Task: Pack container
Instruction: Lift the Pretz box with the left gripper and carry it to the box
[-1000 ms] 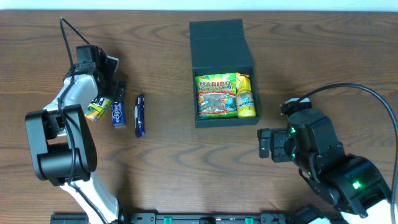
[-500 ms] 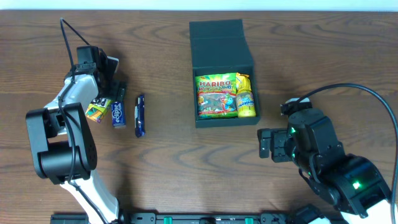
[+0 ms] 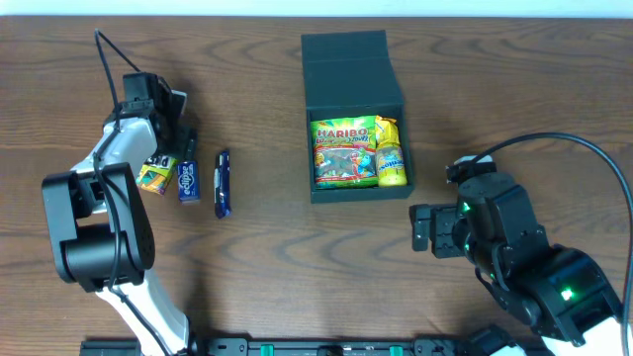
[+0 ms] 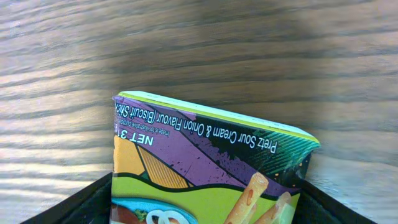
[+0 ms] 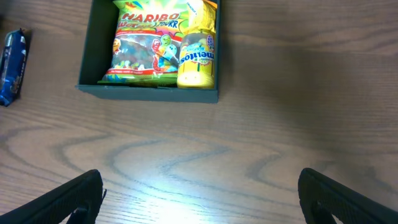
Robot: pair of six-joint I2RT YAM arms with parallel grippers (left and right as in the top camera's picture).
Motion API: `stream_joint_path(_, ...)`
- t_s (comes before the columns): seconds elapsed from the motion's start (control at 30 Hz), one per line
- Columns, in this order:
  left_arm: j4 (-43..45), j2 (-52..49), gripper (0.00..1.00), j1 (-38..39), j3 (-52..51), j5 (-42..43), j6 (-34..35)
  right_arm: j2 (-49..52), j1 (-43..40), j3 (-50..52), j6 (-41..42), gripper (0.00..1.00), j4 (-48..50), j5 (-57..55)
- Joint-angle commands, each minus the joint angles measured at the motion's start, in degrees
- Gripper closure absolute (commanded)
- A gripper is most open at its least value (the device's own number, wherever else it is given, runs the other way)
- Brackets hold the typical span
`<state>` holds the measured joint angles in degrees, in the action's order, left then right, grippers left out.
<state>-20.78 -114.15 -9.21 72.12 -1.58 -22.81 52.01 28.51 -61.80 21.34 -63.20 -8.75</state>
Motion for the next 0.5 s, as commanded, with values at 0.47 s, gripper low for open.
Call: stream_joint_path(0.47, -19.6, -1.2, 0.27, 0.5, 23.4, -4.6, 7.3, -0.3, -0.4, -0.4, -0.8, 0.01, -0.1, -0.2)
